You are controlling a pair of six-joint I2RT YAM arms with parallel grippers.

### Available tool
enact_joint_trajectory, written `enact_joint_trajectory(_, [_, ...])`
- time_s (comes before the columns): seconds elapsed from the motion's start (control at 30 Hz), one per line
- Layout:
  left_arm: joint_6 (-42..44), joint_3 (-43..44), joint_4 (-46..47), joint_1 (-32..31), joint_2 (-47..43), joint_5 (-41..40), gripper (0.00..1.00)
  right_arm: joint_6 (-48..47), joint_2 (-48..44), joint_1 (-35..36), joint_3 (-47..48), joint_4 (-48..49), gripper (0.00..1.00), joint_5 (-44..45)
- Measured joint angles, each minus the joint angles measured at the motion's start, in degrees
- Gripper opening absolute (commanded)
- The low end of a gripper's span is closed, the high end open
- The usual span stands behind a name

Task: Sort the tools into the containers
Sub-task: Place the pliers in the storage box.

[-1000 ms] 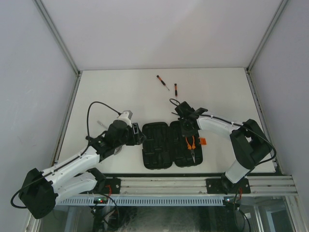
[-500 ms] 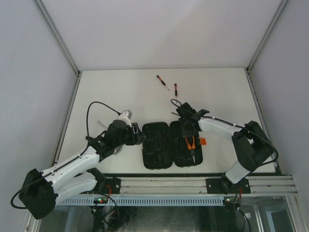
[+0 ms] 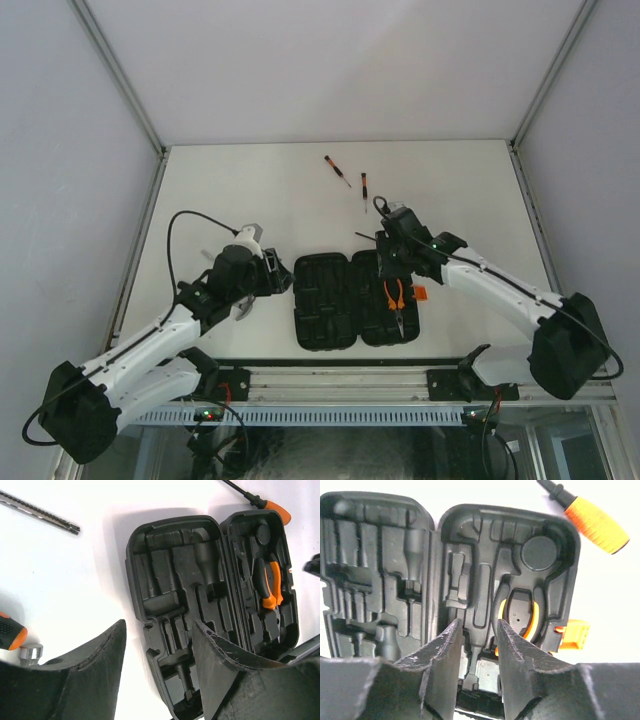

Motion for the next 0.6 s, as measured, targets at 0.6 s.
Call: enact_joint_trajectory(0.6, [0.0,-1.4,-0.1,1.1,2.8,0.3,0.59,1.7,-16.2,-3.9,-10.8,3.0,0.53,7.1])
